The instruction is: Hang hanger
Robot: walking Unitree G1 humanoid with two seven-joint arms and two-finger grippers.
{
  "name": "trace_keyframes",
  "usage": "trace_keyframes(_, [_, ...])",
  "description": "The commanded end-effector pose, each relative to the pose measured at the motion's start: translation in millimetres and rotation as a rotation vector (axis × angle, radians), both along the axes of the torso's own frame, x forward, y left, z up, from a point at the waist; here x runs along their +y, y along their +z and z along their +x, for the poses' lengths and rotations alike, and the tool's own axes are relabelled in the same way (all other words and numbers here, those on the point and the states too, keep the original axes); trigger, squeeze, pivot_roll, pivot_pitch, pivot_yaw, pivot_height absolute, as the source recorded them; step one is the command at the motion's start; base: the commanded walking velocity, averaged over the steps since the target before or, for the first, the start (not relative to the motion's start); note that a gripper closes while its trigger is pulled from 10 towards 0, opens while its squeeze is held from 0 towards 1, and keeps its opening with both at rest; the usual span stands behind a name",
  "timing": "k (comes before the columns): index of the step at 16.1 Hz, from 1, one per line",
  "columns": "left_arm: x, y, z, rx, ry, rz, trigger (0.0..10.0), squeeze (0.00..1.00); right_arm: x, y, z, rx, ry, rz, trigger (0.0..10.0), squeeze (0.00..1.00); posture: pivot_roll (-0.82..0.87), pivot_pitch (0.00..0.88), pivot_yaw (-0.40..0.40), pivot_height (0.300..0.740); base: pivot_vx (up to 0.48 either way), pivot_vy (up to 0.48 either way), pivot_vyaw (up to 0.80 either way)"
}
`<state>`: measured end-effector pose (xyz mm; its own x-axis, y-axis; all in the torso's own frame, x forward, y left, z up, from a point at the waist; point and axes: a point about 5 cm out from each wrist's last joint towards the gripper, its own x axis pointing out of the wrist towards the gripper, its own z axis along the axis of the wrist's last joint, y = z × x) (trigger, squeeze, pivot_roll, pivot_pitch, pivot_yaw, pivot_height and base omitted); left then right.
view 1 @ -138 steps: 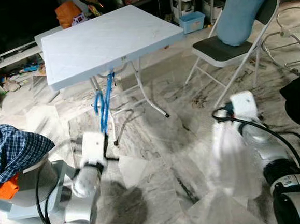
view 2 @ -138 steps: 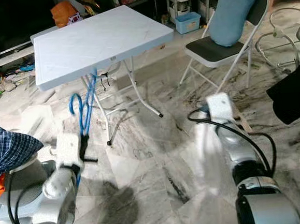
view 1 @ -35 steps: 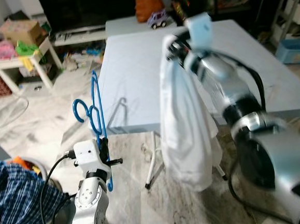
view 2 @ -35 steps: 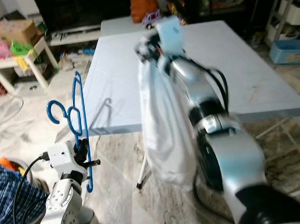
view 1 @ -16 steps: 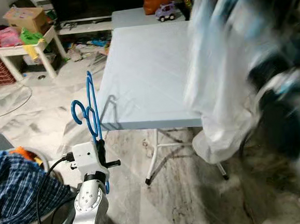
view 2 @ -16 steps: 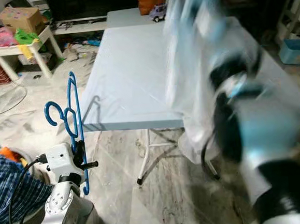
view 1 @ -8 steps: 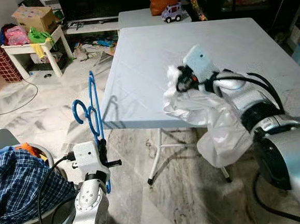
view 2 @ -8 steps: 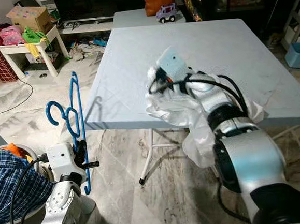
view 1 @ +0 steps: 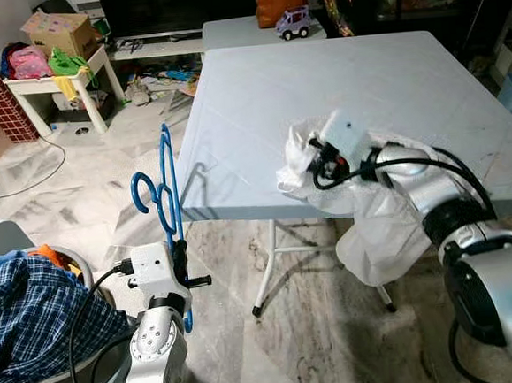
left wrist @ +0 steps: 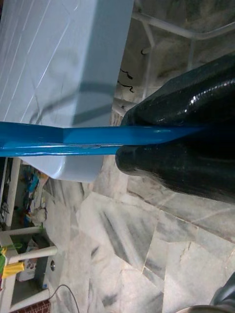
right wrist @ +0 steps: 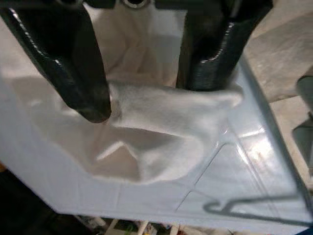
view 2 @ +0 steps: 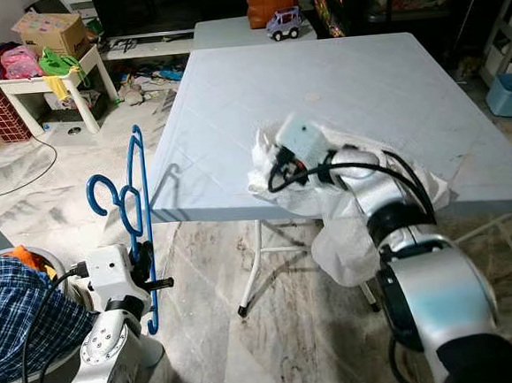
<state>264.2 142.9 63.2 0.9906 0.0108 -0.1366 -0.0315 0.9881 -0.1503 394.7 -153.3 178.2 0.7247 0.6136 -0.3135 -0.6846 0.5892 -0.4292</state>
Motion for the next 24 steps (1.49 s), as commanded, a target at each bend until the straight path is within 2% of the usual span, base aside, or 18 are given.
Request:
trace_keyframes(1, [-1.4, -2, 1.3, 0.021, -0.027, 0.006, 10.0, 0.0, -3.8, -2, -1.0, 0.011, -0.01, -0.002, 10.0, 1.0, -0.04, 0.0, 0.054, 0.74, 0.0, 0.0, 0.0])
trace_keyframes(4, [-1.6, -3, 1.5, 0.025, -0.033, 0.009, 10.0, 0.0, -16.2, -11, -1.9, 0.004, -0.115, -0.011, 10.0, 1.0, -0.04, 0.0, 0.059, 0.74, 0.0, 0.0, 0.0])
trace_keyframes(6, [-2.3, -3, 1.5, 0.022, -0.046, 0.007, 10.0, 0.0, -29.2, -8, 0.4, -0.083, -0.253, -0.011, 10.0, 1.0, -0.04, 0.0, 0.066, 0.74, 0.0, 0.0, 0.0])
trace_keyframes(7, [-2.5, -2, 1.8, 0.017, -0.049, 0.006, 10.0, 0.0, -31.9, -5, 1.0, -0.098, -0.286, 0.031, 10.0, 1.0, -0.04, 0.0, 0.07, 0.74, 0.0, 0.0, 0.0])
trace_keyframes(11, [-1.4, -1, 4.3, 0.019, -0.061, 0.017, 10.0, 0.0, -44.8, 4, 0.1, -0.15, -0.33, 0.056, 10.0, 1.0, -0.05, 0.0, 0.086, 0.74, 0.0, 0.0, 0.0])
trace_keyframes(13, [-0.5, -1, 5.4, 0.02, -0.062, 0.019, 10.0, 0.0, -50.3, 4, -1.6, -0.13, -0.329, 0.06, 10.0, 1.0, -0.06, 0.0, 0.087, 0.74, 0.0, 0.0, 0.0])
trace_keyframes(15, [0.0, -1, 5.0, 0.022, -0.061, 0.021, 10.0, 0.0, -59.2, -2, -8.3, -0.056, -0.317, 0.15, 10.0, 1.0, -0.06, 0.0, 0.089, 0.74, 0.0, 0.0, 0.0])
trace_keyframes(18, [3.0, -2, 5.6, 0.022, -0.06, 0.026, 10.0, 0.0, -78.2, -20, -28.8, 0.022, -0.311, 0.299, 10.0, 1.0, -0.08, 0.0, 0.109, 0.74, 0.0, 0.0, 0.0])
trace_keyframes(19, [3.3, -2, 6.3, 0.021, -0.066, 0.03, 10.0, 0.0, -84.3, -24, -36.6, 0.034, -0.307, 0.316, 10.0, 1.0, -0.08, 0.0, 0.109, 0.74, 0.0, 0.0, 0.0])
trace_keyframes(20, [3.5, -1, 7.8, 0.02, -0.075, 0.033, 10.0, 0.0, -93.9, -32, -44.7, 0.041, -0.332, 0.272, 10.0, 1.0, -0.09, 0.0, 0.121, 0.74, 0.0, 0.0, 0.0])
trace_keyframes(21, [2.9, 0, 9.1, 0.019, -0.082, 0.034, 10.0, 0.0, -100.2, -34, -49.5, 0.032, -0.347, 0.24, 10.0, 0.72, -0.09, 0.0, 0.127, 0.74, 0.0, 0.0, 0.0])
trace_keyframes(22, [2.6, 0, 10.2, 0.018, -0.087, 0.034, 10.0, 0.0, -104.5, -32, -52.8, 0.017, -0.359, 0.241, 10.0, 0.26, -0.1, 0.0, 0.134, 0.74, 0.0, 0.0, 0.0])
trace_keyframes(23, [2.4, 0, 11.0, 0.019, -0.092, 0.034, 10.0, 0.0, -107.9, -28, -54.6, -0.002, -0.369, 0.245, 10.0, 0.04, -0.11, 0.0, 0.139, 0.74, 0.0, 0.0, 0.0])
trace_keyframes(24, [1.8, 0, 11.4, 0.02, -0.095, 0.034, 10.0, 0.0, -110.8, -22, -56.9, -0.029, -0.373, 0.243, 10.0, 0.0, -0.11, 0.0, 0.142, 0.74, 0.0, 0.0, 0.0])
